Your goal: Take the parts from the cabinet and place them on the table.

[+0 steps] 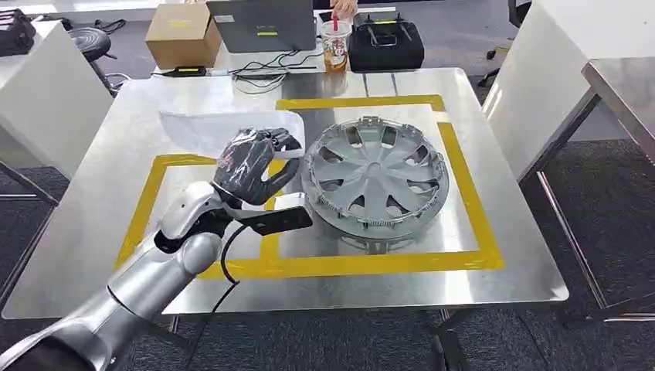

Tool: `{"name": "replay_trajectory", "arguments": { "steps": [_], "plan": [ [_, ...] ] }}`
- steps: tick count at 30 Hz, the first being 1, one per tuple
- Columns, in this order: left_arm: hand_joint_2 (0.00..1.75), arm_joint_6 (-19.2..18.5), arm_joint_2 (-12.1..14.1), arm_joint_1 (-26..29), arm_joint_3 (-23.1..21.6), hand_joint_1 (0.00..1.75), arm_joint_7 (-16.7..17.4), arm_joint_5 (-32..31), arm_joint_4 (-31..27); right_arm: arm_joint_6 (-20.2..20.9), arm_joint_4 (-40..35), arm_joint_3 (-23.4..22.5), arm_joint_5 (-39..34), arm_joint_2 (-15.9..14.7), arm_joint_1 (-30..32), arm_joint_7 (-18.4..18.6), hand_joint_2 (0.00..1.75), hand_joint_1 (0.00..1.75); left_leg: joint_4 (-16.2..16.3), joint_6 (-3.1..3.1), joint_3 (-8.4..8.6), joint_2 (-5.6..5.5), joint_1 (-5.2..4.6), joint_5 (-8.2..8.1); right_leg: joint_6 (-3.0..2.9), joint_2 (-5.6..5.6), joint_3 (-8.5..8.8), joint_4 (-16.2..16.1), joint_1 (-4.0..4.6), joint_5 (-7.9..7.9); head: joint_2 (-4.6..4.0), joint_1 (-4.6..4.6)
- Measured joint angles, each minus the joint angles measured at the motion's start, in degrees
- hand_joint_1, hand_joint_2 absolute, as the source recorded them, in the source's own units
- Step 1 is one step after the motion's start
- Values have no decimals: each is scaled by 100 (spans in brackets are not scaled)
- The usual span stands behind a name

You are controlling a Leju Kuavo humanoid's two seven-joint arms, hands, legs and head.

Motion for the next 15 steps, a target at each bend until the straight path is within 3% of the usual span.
{"name": "replay_trajectory", "arguments": {
  "steps": [2,3,4,6,7,8,9,10,12,13,14,15],
  "plan": [
    [175,-64,-59,-114,-57,175,75,-11,207,37,-4,-22,33,15,-6,35,0,0,-1142,90,557,1,-12,550,5,3,33,-1,21,-4,0,0],
    [175,-68,-86,-181,-92,175,121,-48,333,55,-7,-40,55,42,-14,37,0,0,-1441,136,718,15,-44,515,9,-1,23,-4,28,-4,0,20],
    [175,-77,-135,-240,-127,175,158,-87,466,63,-7,-57,63,35,-30,37,0,0,-1515,131,753,27,-63,515,17,-2,-15,0,71,-1,0,15],
    [175,-77,-184,-287,-182,175,212,-118,745,96,-7,-81,103,50,-24,46,0,0,-1496,149,728,22,-95,516,74,-11,-25,-11,34,15,2,17],
    [175,-66,-203,-300,-199,175,230,-122,854,96,-7,-88,123,61,-28,46,0,0,-1518,179,732,22,-98,533,109,-10,-9,-37,35,34,0,11],
    [175,-61,-245,-307,-219,175,252,-136,937,96,-9,-96,138,68,-27,48,0,0,-1621,230,798,26,-33,596,130,-11,-48,-16,41,4,0,13],
    [175,-37,-293,-348,-238,175,260,-185,1071,96,-9,-101,155,74,-29,48,0,0,-1653,264,813,26,-36,616,133,-10,-111,127,38,-79,0,31],
    [175,-22,-344,-398,-265,175,265,-223,1184,96,-9,-109,166,74,-37,48,0,0,-1653,282,802,21,-36,623,113,-8,-280,482,31,-249,0,33],
    [175,13,-416,-410,-291,175,295,-271,1435,96,-9,-147,201,68,-31,59,0,0,-1651,290,795,15,-42,618,104,-8,-790,1525,25,-629,2,37],
    [175,26,-442,-404,-308,175,311,-308,1576,96,-7,-168,219,70,-20,77,0,0,-1649,289,793,14,-43,618,137,-9,-969,1868,20,-704,0,46],
    [175,45,-470,-403,-330,175,324,-321,1698,96,-7,-192,234,70,-10,81,0,0,-1648,287,794,11,-41,617,184,-10,-994,1872,8,-667,0,42],
    [175,76,-503,-407,-348,175,359,-367,1822,96,-7,-212,247,70,-8,85,0,0,-1642,283,795,3,-36,614,251,-11,-863,1592,-14,-519,0,46]
  ]
}}
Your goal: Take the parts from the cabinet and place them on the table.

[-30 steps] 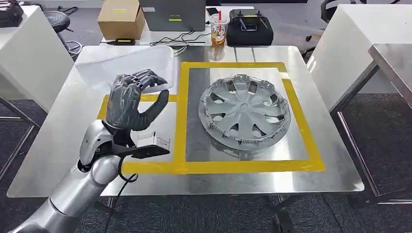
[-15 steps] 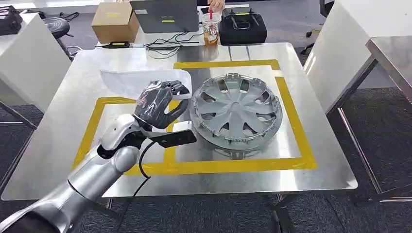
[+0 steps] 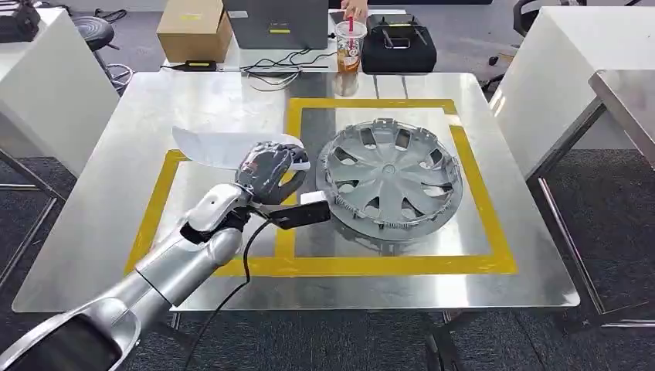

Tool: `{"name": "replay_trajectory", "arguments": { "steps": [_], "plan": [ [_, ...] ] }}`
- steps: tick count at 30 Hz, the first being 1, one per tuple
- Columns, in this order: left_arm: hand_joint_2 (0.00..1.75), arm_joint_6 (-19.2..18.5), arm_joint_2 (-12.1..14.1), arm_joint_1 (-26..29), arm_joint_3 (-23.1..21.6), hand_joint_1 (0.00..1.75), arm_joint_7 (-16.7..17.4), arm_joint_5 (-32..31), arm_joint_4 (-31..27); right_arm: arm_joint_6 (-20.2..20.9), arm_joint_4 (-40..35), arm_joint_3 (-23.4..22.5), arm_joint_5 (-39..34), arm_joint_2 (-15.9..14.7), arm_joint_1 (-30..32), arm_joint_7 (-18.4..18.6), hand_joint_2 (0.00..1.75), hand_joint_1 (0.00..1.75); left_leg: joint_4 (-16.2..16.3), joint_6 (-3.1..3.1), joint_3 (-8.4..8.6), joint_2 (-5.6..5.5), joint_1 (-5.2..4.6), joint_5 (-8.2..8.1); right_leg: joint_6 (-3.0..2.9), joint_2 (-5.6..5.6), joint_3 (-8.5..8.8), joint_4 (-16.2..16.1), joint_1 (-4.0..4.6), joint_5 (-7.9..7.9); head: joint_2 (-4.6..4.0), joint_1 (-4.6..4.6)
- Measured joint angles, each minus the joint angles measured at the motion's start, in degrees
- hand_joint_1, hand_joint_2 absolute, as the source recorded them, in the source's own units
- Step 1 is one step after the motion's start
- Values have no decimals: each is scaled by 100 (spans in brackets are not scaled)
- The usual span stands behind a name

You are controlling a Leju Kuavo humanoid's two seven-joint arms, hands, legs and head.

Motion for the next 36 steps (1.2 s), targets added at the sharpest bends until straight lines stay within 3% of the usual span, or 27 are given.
{"name": "replay_trajectory", "arguments": {
  "steps": [2,3,4,5,7,9,10,12,13,14,15,18,19,22,23,24,25,27,28,29,30,31,33,34,36],
  "plan": [
    [175,61,-74,-35,-22,175,26,-63,208,2,-2,-48,11,-4,-7,5,0,0,47,-45,-1,-17,16,-30,122,-3,507,-1021,-43,411,2,-2],
    [175,87,-105,-57,-24,175,41,-74,317,0,0,-74,19,-4,-9,5,0,0,91,-90,-14,-20,13,-61,138,-2,757,-1523,-68,542,0,9],
    [175,116,-122,-91,-22,175,61,-107,410,4,0,-87,28,4,-22,5,0,0,138,-135,-58,-27,-35,-94,36,25,799,-1557,-27,520,0,9],
    [175,129,-155,-102,-22,175,76,-131,500,4,0,-116,48,7,-22,7,0,0,139,-143,-66,-23,-38,-91,-23,24,779,-1541,-33,526,0,-7],
    [175,173,-186,-107,-15,175,122,-166,677,4,0,-153,72,11,-3,13,0,0,127,-179,-60,-19,-16,-90,-96,29,770,-1530,-1,513,0,-2],
    [175,205,-218,-122,11,175,157,-196,852,6,0,-183,105,31,-3,13,0,0,246,-248,-137,-10,13,-199,-155,33,787,-1549,-54,528,0,-2],
    [175,234,-238,-142,26,175,173,-229,929,4,0,-208,118,24,-7,13,0,0,515,-274,-256,-3,17,-372,-179,33,789,-1548,-55,527,2,-24],
    [175,306,-273,-172,94,175,218,-269,1139,4,0,-278,164,24,-3,13,0,0,1490,-308,-724,-3,36,-796,-204,30,786,-1546,-42,521,0,-18],
    [175,323,-284,-167,116,175,245,-299,1222,4,0,-297,192,26,0,13,0,0,1876,-313,-922,-2,40,-899,-209,30,788,-1545,-33,517,0,-15],
    [175,345,-286,-164,140,175,280,-334,1322,2,0,-315,227,31,1,20,0,0,2016,-307,-1021,-2,41,-871,-213,33,790,-1544,-25,514,0,-20],
    [175,363,-286,-165,166,175,319,-369,1407,0,0,-330,266,35,1,33,0,0,1850,-292,-970,-2,41,-720,-214,40,796,-1544,-18,512,0,-20],
    [175,441,-306,-192,280,175,397,-478,1551,0,-2,-391,362,55,-6,72,0,0,413,-161,-306,-2,9,24,-216,49,833,-1549,6,504,0,-18],
    [175,472,-308,-213,304,175,424,-494,1604,2,-2,-409,383,70,-13,74,0,0,254,-125,-204,7,-24,-51,-203,48,815,-1544,35,497,0,-2],
    [175,509,-334,-223,417,175,533,-562,1772,7,0,-468,465,68,-19,109,0,0,197,-117,-197,8,-65,-51,-136,38,781,-1559,24,510,0,-15],
    [175,516,-339,-227,455,175,566,-562,1805,9,-2,-476,483,72,-23,116,0,0,134,-76,-172,9,-44,-19,-91,38,804,-1580,46,517,0,-18],
    [175,518,-361,-226,514,175,583,-559,1833,11,0,-498,503,74,-16,131,0,0,72,-44,-120,11,3,19,-84,29,756,-1520,15,471,0,-11],
    [175,524,-382,-250,551,175,610,-559,1860,22,0,-516,514,74,-21,140,0,0,54,-11,-110,1,3,30,-104,31,657,-1315,32,346,0,-2],
    [175,524,-422,-256,605,175,647,-557,1944,46,0,-572,525,52,-27,142,0,0,54,5,-116,-10,-7,35,-143,25,207,-368,28,-35,0,17],
    [175,524,-426,-241,638,175,666,-557,1997,61,0,-586,538,52,-21,144,0,0,56,8,-120,-10,-11,33,-139,25,-29,101,30,-179,0,20],
    [175,522,-430,-225,678,175,677,-557,2052,66,2,-597,557,52,-9,149,0,0,58,7,-120,-11,-15,33,-107,25,-152,316,28,-197,0,20],
    [175,524,-430,-222,715,175,684,-557,2108,76,2,-609,583,52,2,153,0,0,60,6,-117,-14,-15,32,-68,24,-112,213,24,-125,0,17],
    [175,524,-433,-224,754,175,693,-557,2154,81,2,-627,608,52,3,155,0,0,63,3,-116,-20,-13,30,-12,24,67,-160,14,47,0,22],
    [175,529,-437,-231,841,175,715,-557,2205,85,2,-662,638,46,-6,155,0,0,99,-32,-112,-35,-10,8,71,18,635,-1302,-3,473,0,20],
    [175,533,-437,-239,872,175,723,-546,2233,90,2,-684,660,46,-16,155,0,0,140,-71,-147,-40,-42,-17,10,18,759,-1544,10,485,0,22],
    [175,551,-433,-245,951,175,723,-538,2299,96,2,-708,695,48,-6,164,0,0,157,-109,-169,-44,-58,-22,-89,26,765,-1542,33,516,0,7]
  ]
}}
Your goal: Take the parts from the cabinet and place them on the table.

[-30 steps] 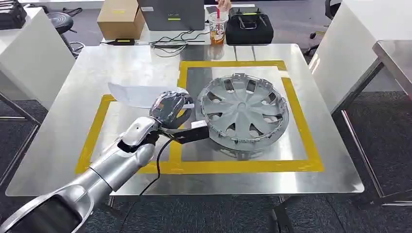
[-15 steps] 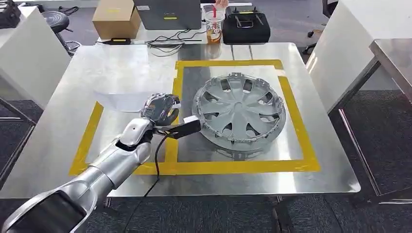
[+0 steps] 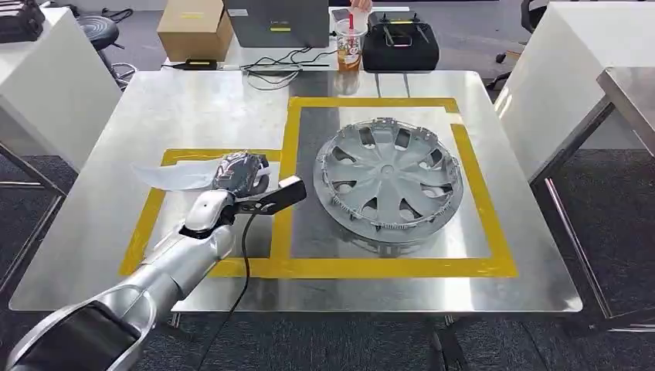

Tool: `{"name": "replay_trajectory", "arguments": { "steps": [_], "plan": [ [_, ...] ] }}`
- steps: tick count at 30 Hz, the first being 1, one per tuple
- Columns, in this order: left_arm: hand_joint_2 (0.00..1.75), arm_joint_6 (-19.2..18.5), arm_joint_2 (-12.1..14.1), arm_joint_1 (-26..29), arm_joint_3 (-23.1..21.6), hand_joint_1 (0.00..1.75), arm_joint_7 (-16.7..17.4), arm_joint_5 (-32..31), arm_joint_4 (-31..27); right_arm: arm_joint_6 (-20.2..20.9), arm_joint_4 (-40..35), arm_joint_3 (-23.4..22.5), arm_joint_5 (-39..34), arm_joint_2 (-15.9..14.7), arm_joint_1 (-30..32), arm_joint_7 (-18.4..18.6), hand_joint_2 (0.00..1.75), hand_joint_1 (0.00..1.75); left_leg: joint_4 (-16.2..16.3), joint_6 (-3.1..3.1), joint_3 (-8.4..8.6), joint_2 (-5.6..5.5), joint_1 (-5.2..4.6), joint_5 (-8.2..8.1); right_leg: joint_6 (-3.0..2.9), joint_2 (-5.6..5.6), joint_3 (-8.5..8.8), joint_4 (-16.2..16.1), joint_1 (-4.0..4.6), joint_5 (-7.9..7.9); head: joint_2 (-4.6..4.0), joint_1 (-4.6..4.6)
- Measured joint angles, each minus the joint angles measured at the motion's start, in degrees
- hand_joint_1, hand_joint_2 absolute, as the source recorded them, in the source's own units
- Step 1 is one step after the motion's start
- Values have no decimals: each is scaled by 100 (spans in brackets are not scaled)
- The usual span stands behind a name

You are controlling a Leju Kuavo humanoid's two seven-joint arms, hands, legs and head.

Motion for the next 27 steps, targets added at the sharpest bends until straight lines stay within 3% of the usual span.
{"name": "replay_trajectory", "arguments": {
  "steps": [2,3,4,5,7,8,9,10,12,13,14,16,18,19,20,22,23,24,25,27],
  "plan": [
    [175,28,9,8,67,175,4,0,61,2,0,-15,33,2,6,9,0,0,-1,-41,2,1,15,-4,-50,1,-2,-2,8,7,0,2],
    [175,39,18,9,96,175,2,2,76,7,0,-20,44,15,4,9,0,0,45,-83,-57,9,33,-53,-88,0,14,-19,-50,23,2,4],
    [175,84,24,5,140,0,2,2,91,7,0,-26,65,11,-1,9,0,0,202,-123,-109,21,35,-168,-104,2,21,-18,-48,15,0,-17],
    [175,136,26,3,166,0,2,-2,100,7,0,-33,83,9,-2,9,0,0,571,-155,-271,32,59,-385,-143,0,22,-18,-46,14,0,-31],
    [175,242,44,36,216,0,0,-2,129,7,0,-35,114,11,2,9,0,0,1569,-192,-735,39,83,-815,-157,-3,21,-15,-37,4,0,-26],
    [175,293,46,74,229,0,0,-2,138,7,0,-35,120,11,4,9,0,0,1890,-199,-898,39,87,-882,-158,-2,23,-14,-36,3,0,-24],
    [175,354,48,105,264,0,0,-2,142,7,0,-37,129,13,5,9,0,0,1866,-197,-897,39,94,-795,-158,2,30,-13,-36,2,0,-28],
    [0,398,55,114,297,0,2,2,144,7,0,-37,135,15,5,9,0,0,1556,-187,-756,39,98,-595,-157,8,37,-13,-36,1,0,-31],
    [0,454,63,101,341,0,0,7,144,9,-2,-37,151,22,0,9,0,0,518,-142,-240,39,96,-99,-152,15,67,-14,-35,-2,0,-28],
    [0,461,63,93,369,0,0,18,142,9,-2,-37,168,26,-5,9,0,0,93,-111,-32,41,90,-4,-144,13,71,-19,-34,-7,0,-24],
    [0,459,64,88,402,0,-2,42,142,11,-2,-37,181,35,-20,9,0,0,18,-109,57,39,50,-65,-122,13,41,-7,22,-11,2,-20],
    [0,461,63,101,450,0,-2,77,142,11,0,-44,208,39,-20,26,0,0,39,-75,21,32,28,-59,-64,11,32,-22,-7,5,0,-22],
    [0,461,76,93,492,0,-2,85,138,11,-2,-48,229,46,-24,28,0,0,-62,18,75,33,56,4,5,13,42,-53,13,8,2,-24],
    [0,461,68,88,511,0,-4,85,135,11,-2,-50,236,48,-24,28,0,0,-105,56,106,34,69,28,1,4,-21,50,-3,-62,0,-20],
    [0,466,59,70,522,0,-15,85,135,11,-2,-57,247,52,-35,28,0,0,-116,93,105,38,75,45,-31,3,-156,354,-7,-222,0,4],
    [0,442,50,89,548,0,-39,109,138,11,-2,-74,253,44,-48,30,0,0,-115,101,96,34,59,46,-65,4,-639,1372,-6,-594,0,11],
    [0,407,50,102,561,0,-55,133,138,11,0,-81,275,44,-43,41,0,0,-113,101,92,33,52,46,-52,3,-827,1738,-4,-687,0,15],
    [0,372,50,113,572,0,-72,159,138,11,0,-85,284,44,-38,48,0,0,-111,101,92,30,51,46,-21,3,-892,1835,-6,-677,0,13],
    [0,335,50,116,581,0,-92,201,138,11,0,-94,295,44,-37,57,0,0,-107,101,94,27,51,46,21,2,-809,1659,-7,-585,0,13],
    [0,241,37,114,625,0,-142,303,125,11,0,-122,321,39,-51,76,0,0,-80,85,98,22,54,36,123,-4,-289,602,-22,-158,0,15]
  ]
}}
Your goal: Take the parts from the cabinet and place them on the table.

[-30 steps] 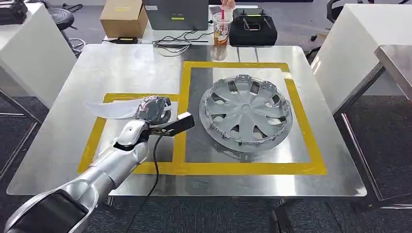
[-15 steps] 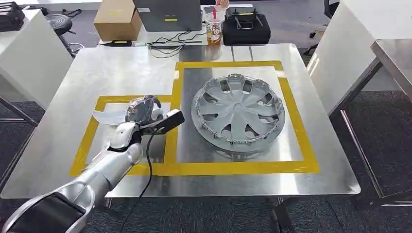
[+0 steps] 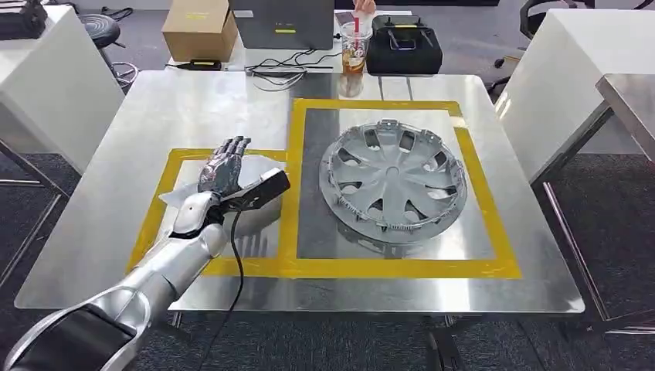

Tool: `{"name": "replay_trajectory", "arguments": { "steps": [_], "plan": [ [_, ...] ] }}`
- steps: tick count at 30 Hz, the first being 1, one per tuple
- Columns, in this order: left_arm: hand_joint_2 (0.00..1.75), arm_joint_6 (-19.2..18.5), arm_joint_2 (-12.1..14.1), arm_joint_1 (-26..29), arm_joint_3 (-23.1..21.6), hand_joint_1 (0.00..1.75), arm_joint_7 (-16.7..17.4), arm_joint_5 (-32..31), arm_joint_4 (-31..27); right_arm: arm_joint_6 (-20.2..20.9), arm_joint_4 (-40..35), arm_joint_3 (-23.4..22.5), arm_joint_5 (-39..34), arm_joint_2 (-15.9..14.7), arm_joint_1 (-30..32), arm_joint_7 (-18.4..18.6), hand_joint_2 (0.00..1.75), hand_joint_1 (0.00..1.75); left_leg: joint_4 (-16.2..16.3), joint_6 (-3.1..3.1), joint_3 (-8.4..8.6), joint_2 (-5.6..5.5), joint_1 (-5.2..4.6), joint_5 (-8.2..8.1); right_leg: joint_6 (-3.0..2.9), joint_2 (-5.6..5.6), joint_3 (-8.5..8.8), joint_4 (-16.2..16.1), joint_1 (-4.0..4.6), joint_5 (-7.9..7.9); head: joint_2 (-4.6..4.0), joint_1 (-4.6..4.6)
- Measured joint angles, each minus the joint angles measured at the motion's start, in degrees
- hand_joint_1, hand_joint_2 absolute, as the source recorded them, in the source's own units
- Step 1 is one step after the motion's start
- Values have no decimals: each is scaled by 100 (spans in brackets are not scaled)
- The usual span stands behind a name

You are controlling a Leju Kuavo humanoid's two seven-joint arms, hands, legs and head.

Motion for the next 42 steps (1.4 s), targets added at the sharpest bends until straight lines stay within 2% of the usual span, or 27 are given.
{"name": "replay_trajectory", "arguments": {
  "steps": [1,2,3,5,7,8,10,11,12,13,14,16,18,21,22,23,25,27,29,31,32,33,36,37,39,41,42],
  "plan": [
    [0,-48,-9,-1,24,0,-28,72,-15,2,0,-11,11,-7,-8,9,0,0,29,-27,-7,-5,-2,-18,12,-10,283,-548,-9,164,0,0],
    [0,-111,-13,-2,61,0,-90,198,-52,4,0,-20,17,-7,-22,15,0,0,57,-65,-44,-11,-61,-39,-71,-2,347,-608,25,153,0,-3],
    [0,-169,-20,0,99,0,-142,314,-81,4,0,-33,28,-7,-24,16,0,0,69,-79,-55,-9,-47,-37,-131,0,318,-621,22,180,0,-20],
    [0,-320,-55,20,177,0,-256,626,-191,4,0,-61,55,-7,-12,24,0,0,50,-136,-60,-6,-28,-15,-178,1,300,-610,58,181,0,-13],
    [0,-517,-70,65,289,0,-396,1077,-394,4,0,-86,83,9,-17,22,0,0,122,-204,-121,3,-12,-83,-238,2,314,-642,-11,216,0,-13],
    [0,-603,-81,84,341,0,-442,1341,-556,4,0,-111,96,4,-18,16,0,0,337,-243,-204,17,-3,-244,-257,2,315,-641,-14,210,0,-52],
    [0,-691,-88,138,387,0,-483,1640,-820,4,0,-162,103,4,-11,13,0,0,1258,-286,-620,18,29,-695,-287,0,306,-638,-2,213,2,-50],
    [0,-730,-88,196,398,0,-514,1798,-939,4,2,-173,105,4,-5,9,0,0,1696,-298,-819,18,34,-843,-288,0,306,-638,1,212,0,-55],
    [0,-783,-90,264,407,0,-531,1960,-1065,4,4,-186,109,4,-3,5,0,0,1899,-300,-922,18,42,-861,-288,2,306,-637,2,212,0,-50],
    [0,-829,-85,327,409,0,-555,2139,-1205,4,7,-197,109,4,3,-2,0,0,1827,-294,-892,18,48,-765,-288,7,309,-636,3,212,0,-57],
    [0,-890,-81,377,415,0,-584,2460,-1424,4,7,-208,109,4,13,-21,0,0,1468,-275,-724,18,47,-549,-287,15,312,-636,8,211,0,-55],
    [0,-979,-81,408,413,0,-592,2923,-1847,4,7,-232,107,7,23,-67,0,0,438,-192,-196,18,33,-91,-286,15,323,-637,23,211,0,-55],
    [0,-1054,-74,432,411,0,-634,3380,-2228,2,7,-251,87,13,18,-103,0,0,93,-152,1,26,-4,-137,-265,6,290,-627,74,216,0,-46],
    [0,-1194,-5,678,417,0,-726,4357,-2949,-13,20,-300,15,13,67,-179,0,0,68,-84,-4,25,-43,-113,-169,2,297,-667,40,248,0,-53],
    [0,-1218,9,746,415,0,-746,4545,-3164,-26,22,-311,0,9,83,-192,0,0,-29,-31,56,40,38,-47,-149,-3,234,-623,28,212,0,-50],
    [0,-1244,20,793,417,0,-815,4749,-3400,-28,24,-319,-37,11,98,-218,0,0,-63,-2,66,33,22,-33,-158,-1,178,-468,44,106,0,-35],
    [0,-1285,54,953,415,0,-924,5057,-3806,-31,57,-341,-85,-9,112,-258,0,0,-60,27,62,36,13,-24,-206,-2,-202,382,27,-263,0,-24],
    [0,-1296,125,1241,417,0,-1069,5354,-4204,-35,83,-363,-164,-22,173,-310,0,0,-57,26,60,34,10,-28,-175,-4,-572,1154,19,-483,0,-22],
    [0,-1296,197,1514,417,0,-1194,5550,-4635,-35,114,-398,-234,-37,244,-371,0,0,-52,16,60,22,14,-35,-80,-7,-430,854,-10,-320,0,-20],
    [0,-1294,258,1723,417,0,-1307,5690,-5008,-35,125,-435,-280,-61,283,-413,0,0,-17,-20,62,8,22,-58,32,-19,114,-205,-51,49,0,-20],
    [0,-1290,286,1816,417,0,-1366,5738,-5185,-37,133,-446,-308,-68,290,-435,0,0,26,-62,47,7,6,-85,18,-25,319,-631,-66,107,0,-13],
    [0,-1270,323,1917,435,0,-1434,5784,-5361,-46,142,-455,-345,-68,301,-472,0,0,55,-105,22,7,-30,-117,-57,-1,361,-624,-27,123,0,-23],
    [0,-1220,424,2235,446,0,-1583,5887,-5786,-63,160,-475,-409,-70,372,-529,0,0,42,-179,35,12,2,-114,-167,2,351,-608,8,120,0,-28],
    [0,-1200,457,2357,455,0,-1629,5915,-5939,-66,160,-475,-424,-63,388,-548,0,0,32,-212,-1,9,34,-135,-209,2,366,-631,-49,143,0,-24],
    [0,-1205,557,2548,479,0,-1694,6055,-6211,-87,166,-477,-435,-70,406,-594,0,0,524,-286,-180,22,49,-465,-269,4,381,-636,-47,145,0,-63],
    [0,-1203,651,2760,501,0,-1751,6118,-6406,-92,170,-475,-437,-74,419,-601,0,0,1477,-325,-622,24,67,-908,-273,3,377,-634,-32,142,0,-57],
    [0,-1196,695,2888,512,0,-1764,6149,-6495,-92,175,-475,-437,-76,429,-601,0,0,1829,-331,-784,24,67,-1018,-276,3,377,-633,-23,140,0,-59]
  ]
}}
